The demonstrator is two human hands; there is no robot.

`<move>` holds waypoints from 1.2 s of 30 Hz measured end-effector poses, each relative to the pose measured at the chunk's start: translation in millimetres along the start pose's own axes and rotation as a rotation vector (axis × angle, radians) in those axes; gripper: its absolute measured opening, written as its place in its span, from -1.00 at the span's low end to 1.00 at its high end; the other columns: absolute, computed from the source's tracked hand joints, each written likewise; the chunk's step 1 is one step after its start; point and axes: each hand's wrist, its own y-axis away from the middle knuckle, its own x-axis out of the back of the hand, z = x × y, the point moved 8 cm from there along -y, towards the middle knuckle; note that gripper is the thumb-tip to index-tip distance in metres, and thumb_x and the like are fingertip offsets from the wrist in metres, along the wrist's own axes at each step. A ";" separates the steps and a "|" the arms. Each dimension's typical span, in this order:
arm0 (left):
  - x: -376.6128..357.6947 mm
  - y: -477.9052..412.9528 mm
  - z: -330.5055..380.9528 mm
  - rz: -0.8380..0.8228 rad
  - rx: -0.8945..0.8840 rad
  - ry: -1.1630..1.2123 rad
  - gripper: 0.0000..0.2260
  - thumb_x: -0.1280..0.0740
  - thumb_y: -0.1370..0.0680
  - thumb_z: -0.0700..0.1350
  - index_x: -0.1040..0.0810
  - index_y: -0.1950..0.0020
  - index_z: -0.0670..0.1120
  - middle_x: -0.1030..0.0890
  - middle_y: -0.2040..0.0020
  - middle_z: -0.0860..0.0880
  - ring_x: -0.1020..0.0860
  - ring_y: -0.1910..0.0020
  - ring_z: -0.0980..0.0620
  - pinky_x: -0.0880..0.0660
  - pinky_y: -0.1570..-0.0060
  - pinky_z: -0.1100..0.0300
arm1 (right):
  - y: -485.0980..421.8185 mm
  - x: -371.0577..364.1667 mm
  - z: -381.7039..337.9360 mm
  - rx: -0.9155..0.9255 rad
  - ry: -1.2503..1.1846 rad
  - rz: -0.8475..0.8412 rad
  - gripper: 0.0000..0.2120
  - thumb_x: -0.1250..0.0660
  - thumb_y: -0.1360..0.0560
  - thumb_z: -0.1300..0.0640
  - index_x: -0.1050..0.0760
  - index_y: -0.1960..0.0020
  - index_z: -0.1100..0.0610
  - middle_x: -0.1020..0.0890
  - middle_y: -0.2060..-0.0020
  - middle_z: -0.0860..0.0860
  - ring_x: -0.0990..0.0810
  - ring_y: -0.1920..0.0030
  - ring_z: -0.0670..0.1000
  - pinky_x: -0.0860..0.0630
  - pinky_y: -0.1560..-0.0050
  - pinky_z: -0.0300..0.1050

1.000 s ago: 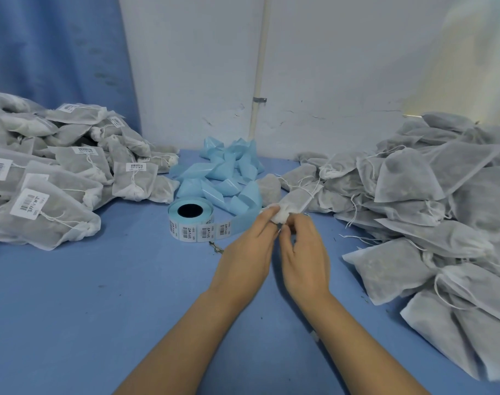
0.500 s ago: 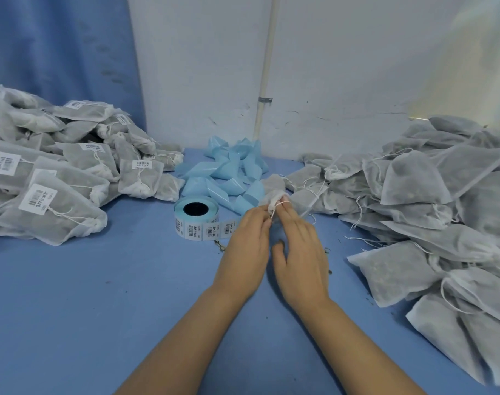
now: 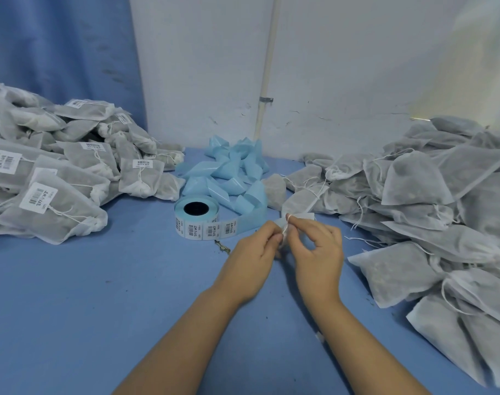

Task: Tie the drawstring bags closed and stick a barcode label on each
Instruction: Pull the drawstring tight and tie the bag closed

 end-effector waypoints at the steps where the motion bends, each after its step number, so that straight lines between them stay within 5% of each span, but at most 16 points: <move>1: -0.3 -0.1 -1.0 -0.006 0.003 0.014 -0.85 -0.15 -0.64 -0.09 -0.41 0.12 0.01 -0.59 0.21 0.05 -0.54 0.27 0.29 -0.49 0.09 0.14 | -0.7 -0.2 2.0 -0.024 -0.014 -0.002 -0.80 -0.41 -0.46 0.24 -0.65 0.01 -0.02 -0.61 0.14 -0.30 -0.38 -0.02 -0.29 -0.28 -0.03 -0.51; 6: 0.4 -2.6 -8.3 0.011 0.057 0.051 -0.83 -0.15 -0.64 -0.07 -0.41 0.14 0.07 -0.62 0.23 0.05 -0.60 0.19 0.10 -0.52 0.06 0.02 | -3.6 -1.8 23.8 -0.252 -0.180 0.007 -0.84 -0.44 -0.45 0.20 -0.68 0.06 -0.04 -0.69 0.14 -0.14 -0.56 -0.01 -0.17 -0.43 -0.03 -0.39; 10: 8.3 -3.8 -15.3 0.108 0.126 0.184 -0.80 -0.12 -0.65 -0.05 -0.39 0.17 0.08 -0.61 0.23 0.06 -0.58 0.35 0.13 -0.49 0.27 0.27 | -3.6 -7.9 28.1 -0.351 -0.374 -0.022 -0.79 -0.46 -0.42 0.26 -0.66 0.21 -0.06 -0.70 0.25 -0.18 -0.65 0.16 -0.21 -0.48 0.14 -0.43; 16: 17.9 -2.6 -18.5 0.216 0.167 0.203 -0.86 -0.13 -0.65 -0.04 -0.39 0.09 0.06 -0.60 0.23 0.02 -0.59 0.41 0.03 -0.43 0.31 0.18 | -2.5 -14.4 17.9 -0.295 -0.285 -0.129 -0.82 -0.48 -0.41 0.22 -0.67 0.21 -0.07 -0.70 0.25 -0.20 -0.64 0.11 -0.22 -0.48 0.09 -0.41; 23: 30.9 0.8 -6.2 0.323 0.104 0.046 -0.88 -0.20 -0.62 -0.06 -0.44 0.10 0.00 -0.60 0.26 0.05 -0.54 0.49 0.05 -0.48 0.28 0.14 | 1.8 -16.9 2.7 -0.144 -0.037 -0.205 -0.92 -0.48 -0.42 0.11 -0.69 0.13 -0.06 -0.64 0.25 -0.30 -0.42 -0.01 -0.26 -0.32 0.04 -0.52; 26: 30.0 2.5 -4.4 0.332 0.129 0.145 -0.89 -0.23 -0.61 -0.09 -0.50 0.06 -0.06 -0.60 0.39 -0.09 -0.54 0.49 0.03 -0.48 0.34 0.17 | 1.6 -17.9 2.3 -0.123 0.025 -0.210 -0.94 -0.47 -0.42 0.10 -0.69 0.15 -0.04 -0.65 0.23 -0.27 -0.40 -0.02 -0.24 -0.31 0.04 -0.50; 29: 21.2 3.7 -2.0 0.336 0.148 0.328 -0.87 -0.22 -0.62 -0.16 -0.51 0.10 -0.05 -0.57 0.45 -0.02 -0.49 0.54 0.04 -0.45 0.47 0.23 | 2.9 -19.9 0.8 -0.109 0.031 -0.219 -0.87 -0.45 -0.42 0.13 -0.64 0.24 -0.09 -0.63 0.26 -0.27 -0.40 -0.01 -0.22 -0.30 0.07 -0.49; 33: 13.2 2.6 -3.9 0.335 0.149 0.450 -0.84 -0.20 -0.62 -0.22 -0.50 0.12 -0.06 -0.65 0.23 0.07 -0.59 0.32 0.16 -0.50 0.31 0.35 | 4.2 -22.1 5.8 -0.155 0.028 -0.207 -0.88 -0.44 -0.40 0.18 -0.58 0.26 0.00 -0.60 0.26 -0.18 -0.45 0.04 -0.13 -0.32 0.10 -0.43; 36: 9.2 0.6 -7.0 0.288 0.154 0.533 -0.84 -0.18 -0.63 -0.24 -0.48 0.11 -0.09 -0.66 0.13 -0.01 -0.64 0.19 0.11 -0.53 0.25 0.32 | 6.3 -25.9 15.3 -0.311 -0.205 -0.221 -0.89 -0.41 -0.40 0.27 -0.54 0.25 0.11 -0.63 0.21 0.02 -0.59 0.17 -0.04 -0.51 0.13 -0.25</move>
